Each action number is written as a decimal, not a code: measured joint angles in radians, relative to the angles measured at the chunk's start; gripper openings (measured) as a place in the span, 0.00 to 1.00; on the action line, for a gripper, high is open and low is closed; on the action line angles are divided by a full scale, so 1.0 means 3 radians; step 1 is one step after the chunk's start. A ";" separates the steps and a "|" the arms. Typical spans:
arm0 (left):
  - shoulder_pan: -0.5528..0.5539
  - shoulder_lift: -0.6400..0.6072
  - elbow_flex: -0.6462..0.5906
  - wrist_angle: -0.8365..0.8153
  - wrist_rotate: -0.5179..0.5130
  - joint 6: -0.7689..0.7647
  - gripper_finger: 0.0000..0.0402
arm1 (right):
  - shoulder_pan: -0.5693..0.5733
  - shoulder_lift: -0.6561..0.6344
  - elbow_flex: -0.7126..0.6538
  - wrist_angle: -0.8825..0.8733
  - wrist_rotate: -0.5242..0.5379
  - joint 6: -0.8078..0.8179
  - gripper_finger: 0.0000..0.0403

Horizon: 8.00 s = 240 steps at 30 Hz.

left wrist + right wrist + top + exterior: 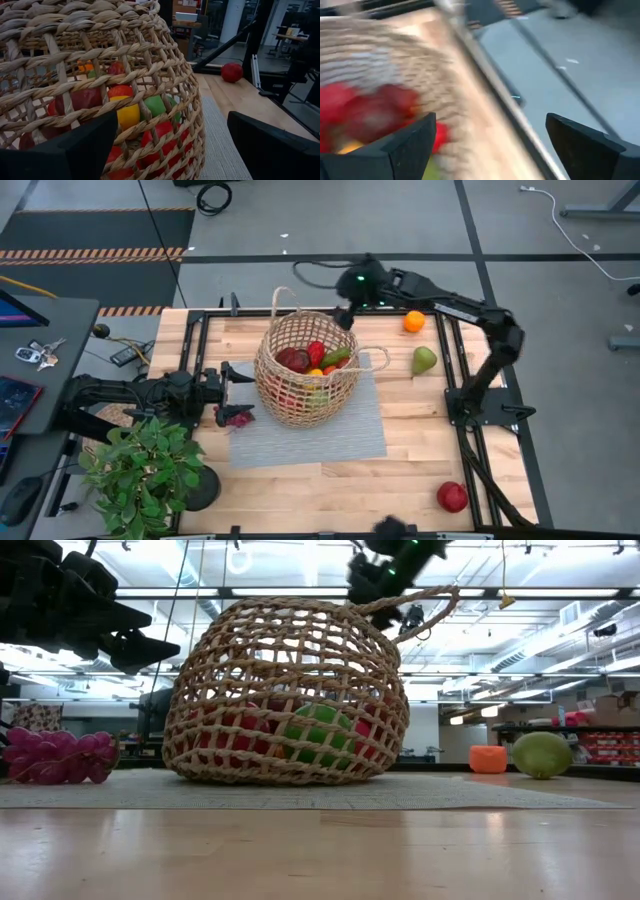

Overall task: Build produce basket
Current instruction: Put the orange into the brown basket

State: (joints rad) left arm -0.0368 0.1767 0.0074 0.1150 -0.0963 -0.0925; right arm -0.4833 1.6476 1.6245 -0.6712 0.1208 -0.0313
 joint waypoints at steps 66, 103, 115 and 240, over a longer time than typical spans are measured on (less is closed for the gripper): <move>0.0000 -0.0001 0.0000 0.0001 0.0001 0.0000 0.96 | -0.1824 0.0449 -0.1535 -0.0558 0.0310 0.1439 0.92; 0.0001 0.0000 0.0000 0.0001 0.0000 0.0000 0.96 | -0.1160 -0.0830 -0.1233 0.0409 -0.1377 0.1081 0.75; 0.0001 0.0000 0.0000 0.0000 0.0000 0.0000 0.96 | -0.0421 -0.1161 -0.1232 0.1716 -0.1718 0.1727 0.75; 0.0000 -0.0001 0.0000 0.0000 0.0001 0.0001 0.96 | 0.0669 0.1061 0.0728 -0.0062 -0.0824 0.0875 0.76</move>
State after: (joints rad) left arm -0.0368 0.1764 0.0074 0.1151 -0.0961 -0.0922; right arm -0.2827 1.9660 1.8429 -0.6898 -0.1262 0.2312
